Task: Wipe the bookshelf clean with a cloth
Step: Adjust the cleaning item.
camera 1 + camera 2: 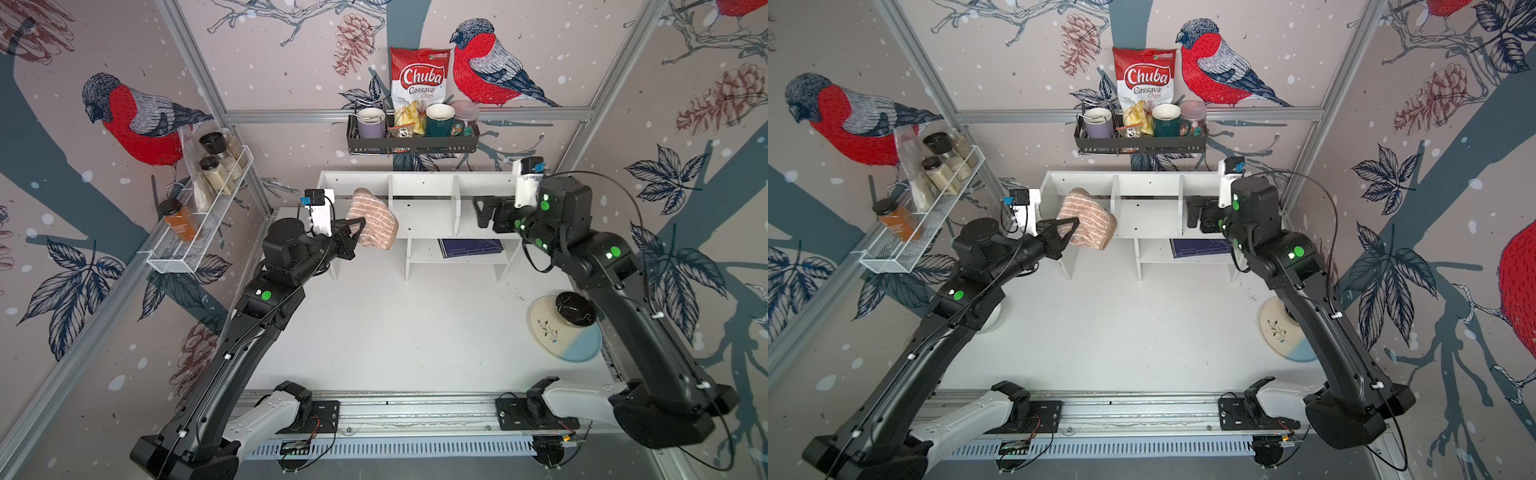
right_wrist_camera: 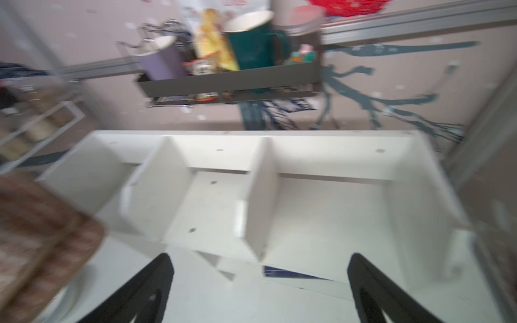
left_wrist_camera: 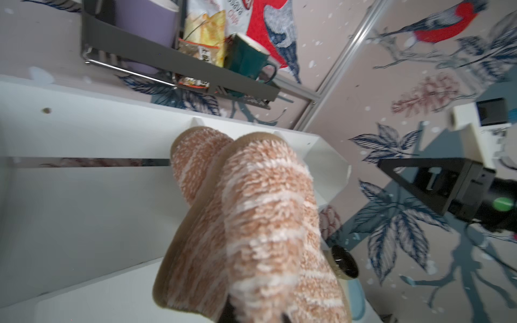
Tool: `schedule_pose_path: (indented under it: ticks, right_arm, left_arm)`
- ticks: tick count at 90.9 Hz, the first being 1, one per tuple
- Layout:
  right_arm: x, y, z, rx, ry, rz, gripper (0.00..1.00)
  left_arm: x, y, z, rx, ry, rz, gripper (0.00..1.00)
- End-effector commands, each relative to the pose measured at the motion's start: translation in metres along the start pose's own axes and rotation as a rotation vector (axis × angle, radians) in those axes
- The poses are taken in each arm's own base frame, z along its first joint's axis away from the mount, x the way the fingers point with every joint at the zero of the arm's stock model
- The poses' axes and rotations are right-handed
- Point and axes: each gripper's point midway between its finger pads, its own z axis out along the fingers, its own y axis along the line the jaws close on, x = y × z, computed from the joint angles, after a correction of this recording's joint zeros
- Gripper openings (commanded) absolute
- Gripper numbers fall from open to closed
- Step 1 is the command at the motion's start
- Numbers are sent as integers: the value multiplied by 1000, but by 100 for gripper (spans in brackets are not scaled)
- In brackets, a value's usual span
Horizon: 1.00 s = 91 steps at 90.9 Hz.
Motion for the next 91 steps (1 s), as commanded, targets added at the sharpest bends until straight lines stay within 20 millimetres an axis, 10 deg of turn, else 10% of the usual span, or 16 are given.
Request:
schedule_pose_path:
  ticks: [1,20,54,76,91]
  right_arm:
    - [-10,93,-17,-425,-84,-7,100]
    - [-2,162,-12,-733,-38,79,100]
    - [-8,180,-16,-890,-61,215,84]
    - [-18,177,-12,-921,-95,281,28]
    - [-19,161,-3,-840,-100,318,0]
  left_arm:
    - [-29,-65,-14,357,-92,-60,0]
    - [-35,-102,-25,605,-66,-136,0]
    - [-28,-100,-17,682,-47,-216,0]
    - [-11,-82,-5,624,-22,-226,0]
    - [-5,-58,1,502,-19,-198,34]
